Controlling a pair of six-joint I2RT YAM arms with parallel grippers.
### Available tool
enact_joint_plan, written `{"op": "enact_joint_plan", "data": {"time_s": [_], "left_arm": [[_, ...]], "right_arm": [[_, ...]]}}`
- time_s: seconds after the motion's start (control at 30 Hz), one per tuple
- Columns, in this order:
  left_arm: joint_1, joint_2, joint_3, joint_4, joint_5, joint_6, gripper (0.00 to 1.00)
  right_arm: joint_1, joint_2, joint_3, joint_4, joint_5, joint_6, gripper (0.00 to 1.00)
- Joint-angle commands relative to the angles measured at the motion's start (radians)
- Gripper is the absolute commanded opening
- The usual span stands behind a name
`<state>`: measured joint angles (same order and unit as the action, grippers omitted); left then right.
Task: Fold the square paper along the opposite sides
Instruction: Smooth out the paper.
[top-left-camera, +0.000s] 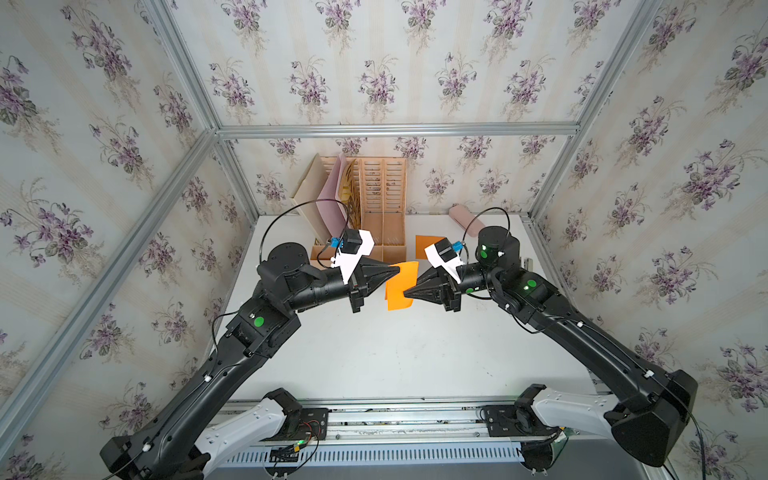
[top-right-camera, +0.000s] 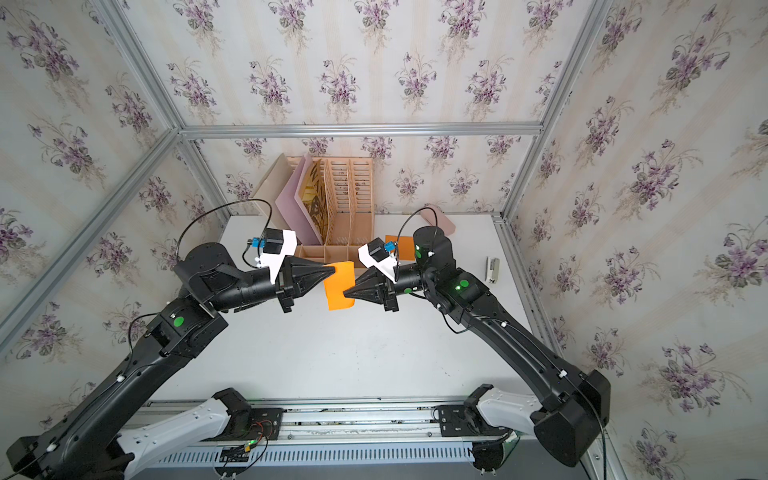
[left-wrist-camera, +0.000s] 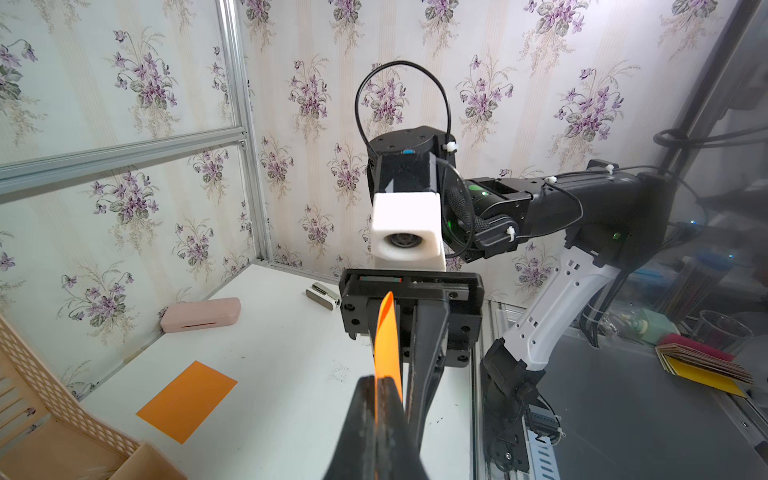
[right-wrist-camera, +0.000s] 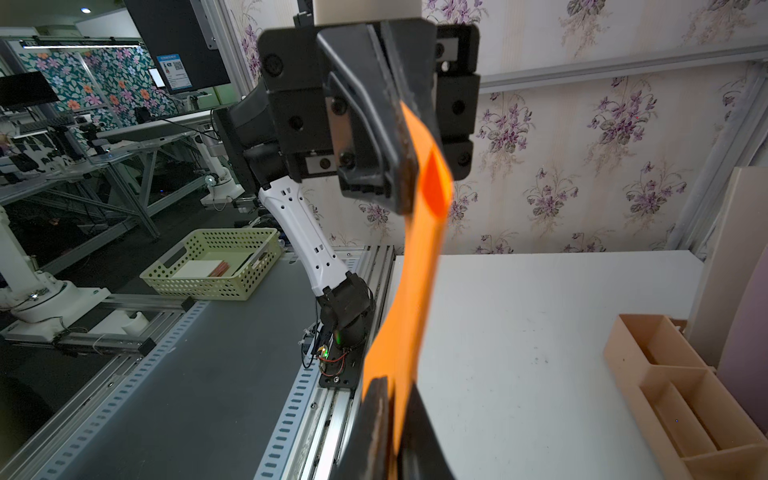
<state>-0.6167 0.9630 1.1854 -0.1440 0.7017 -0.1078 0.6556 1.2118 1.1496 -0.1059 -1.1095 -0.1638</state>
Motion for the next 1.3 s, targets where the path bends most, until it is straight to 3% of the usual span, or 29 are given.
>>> {"op": "enact_joint_plan", "data": {"time_s": [0.0,0.17,0.2,0.23,0.27,0.3,0.33,0.47,0.57,0.6,0.63,0.77,0.87,0.9,0.93,0.97,1.07,1.17,1.23,1.27], "left_arm": [[0.000,0.002,0.012,0.027,-0.001,0.009,0.00],[0.001,0.003,0.021,0.025,0.001,0.008,0.00],[0.000,0.004,0.022,0.024,-0.001,0.008,0.00],[0.000,0.003,0.024,0.024,0.000,0.007,0.00],[0.001,0.003,0.025,0.024,0.000,0.008,0.00],[0.000,0.003,0.025,0.024,-0.001,0.008,0.00],[0.000,0.003,0.027,0.023,-0.001,0.008,0.00],[0.000,0.002,0.025,0.023,-0.001,0.008,0.00],[0.000,0.000,0.023,0.021,-0.005,0.010,0.00],[0.000,-0.001,0.022,0.020,-0.007,0.010,0.00],[0.000,-0.003,0.023,0.020,-0.007,0.011,0.00],[0.000,-0.004,0.024,0.017,-0.008,0.014,0.00],[0.000,-0.004,0.022,0.016,-0.012,0.016,0.00],[0.000,-0.003,0.022,0.015,-0.012,0.017,0.00],[0.000,-0.005,0.021,0.014,-0.012,0.017,0.00],[0.000,-0.006,0.021,0.013,-0.013,0.016,0.00],[0.000,-0.011,0.013,0.014,-0.016,0.019,0.00],[0.000,-0.012,0.012,0.015,-0.020,0.019,0.00],[0.000,-0.012,0.013,0.014,-0.020,0.019,0.00],[0.000,-0.012,0.013,0.015,-0.020,0.019,0.00]], "right_arm": [[0.001,-0.005,-0.011,0.029,-0.010,0.013,0.01],[0.001,-0.011,-0.022,0.044,-0.012,0.026,0.01],[0.001,-0.014,-0.026,0.048,-0.010,0.027,0.12],[0.001,-0.016,-0.029,0.050,-0.011,0.027,0.16],[0.001,-0.019,-0.035,0.055,-0.009,0.029,0.15],[0.001,-0.021,-0.040,0.059,-0.008,0.033,0.01],[0.001,-0.024,-0.043,0.064,-0.006,0.036,0.00],[0.001,-0.035,-0.064,0.086,-0.012,0.048,0.00],[0.001,-0.038,-0.074,0.090,-0.012,0.049,0.13],[0.001,-0.038,-0.079,0.092,-0.010,0.050,0.10],[0.001,-0.038,-0.081,0.093,-0.010,0.050,0.00],[0.001,-0.038,-0.094,0.109,-0.015,0.059,0.00],[0.001,-0.038,-0.096,0.110,-0.012,0.063,0.15],[0.001,-0.038,-0.099,0.111,-0.012,0.064,0.14],[0.001,-0.038,-0.101,0.114,-0.009,0.065,0.02],[0.001,-0.040,-0.103,0.115,-0.008,0.066,0.00],[0.000,-0.047,-0.119,0.133,-0.009,0.080,0.00],[0.001,-0.051,-0.126,0.140,-0.006,0.084,0.11],[0.001,-0.052,-0.130,0.140,-0.003,0.087,0.00],[0.001,-0.053,-0.131,0.141,-0.005,0.087,0.00]]}}
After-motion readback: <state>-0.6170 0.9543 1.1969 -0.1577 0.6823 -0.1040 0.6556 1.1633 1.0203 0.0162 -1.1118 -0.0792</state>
